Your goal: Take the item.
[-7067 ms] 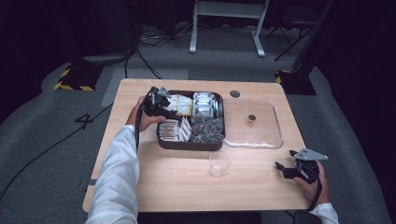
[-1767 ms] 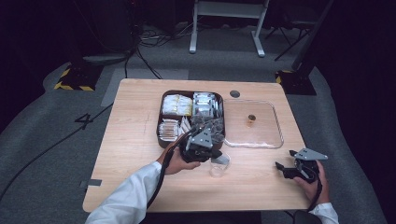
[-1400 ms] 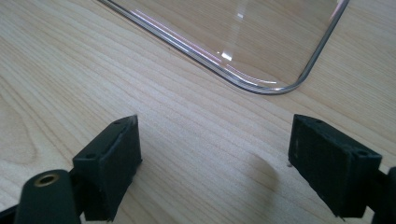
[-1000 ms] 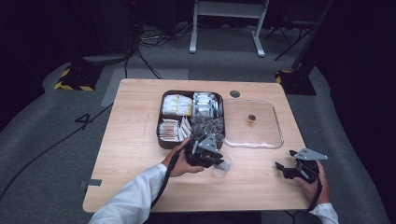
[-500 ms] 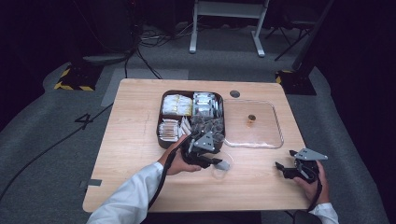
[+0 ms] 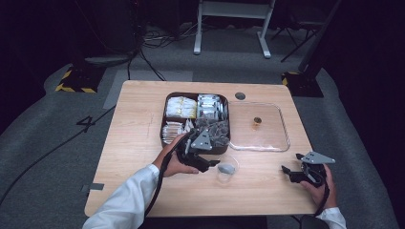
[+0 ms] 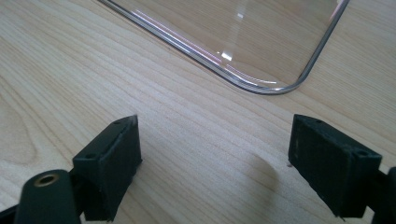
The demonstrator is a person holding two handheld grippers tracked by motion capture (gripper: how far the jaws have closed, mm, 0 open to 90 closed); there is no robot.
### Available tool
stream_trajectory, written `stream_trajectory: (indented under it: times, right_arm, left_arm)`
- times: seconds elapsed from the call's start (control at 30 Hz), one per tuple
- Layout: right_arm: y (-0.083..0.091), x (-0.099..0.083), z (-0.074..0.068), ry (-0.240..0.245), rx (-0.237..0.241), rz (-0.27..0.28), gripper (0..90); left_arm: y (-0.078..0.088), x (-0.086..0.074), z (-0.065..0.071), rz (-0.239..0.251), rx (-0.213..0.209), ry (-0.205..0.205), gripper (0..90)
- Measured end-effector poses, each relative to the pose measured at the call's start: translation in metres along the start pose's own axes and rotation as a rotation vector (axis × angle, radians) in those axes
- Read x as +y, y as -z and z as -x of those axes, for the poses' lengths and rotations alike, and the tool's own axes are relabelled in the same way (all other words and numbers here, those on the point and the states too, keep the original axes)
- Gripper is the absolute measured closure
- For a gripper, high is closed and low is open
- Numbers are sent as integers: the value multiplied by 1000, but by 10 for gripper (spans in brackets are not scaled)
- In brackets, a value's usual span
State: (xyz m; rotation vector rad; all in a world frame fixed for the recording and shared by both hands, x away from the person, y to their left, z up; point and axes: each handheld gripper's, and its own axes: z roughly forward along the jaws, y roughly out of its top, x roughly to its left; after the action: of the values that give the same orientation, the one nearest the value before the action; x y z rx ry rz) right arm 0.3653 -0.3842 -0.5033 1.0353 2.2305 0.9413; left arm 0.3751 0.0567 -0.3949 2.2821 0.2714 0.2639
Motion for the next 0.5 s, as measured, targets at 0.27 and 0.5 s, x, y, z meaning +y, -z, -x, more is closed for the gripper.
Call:
stream_trajectory:
  times: [0.27, 0.5]
  right_arm:
    - [0, 0, 0, -1, 0, 0, 173]
    - [0, 0, 0, -2, 0, 0, 173]
  left_arm:
    - [14, -9, -5, -19, 55, 18, 201]
    - [22, -15, -6, -38, 90, 11, 183]
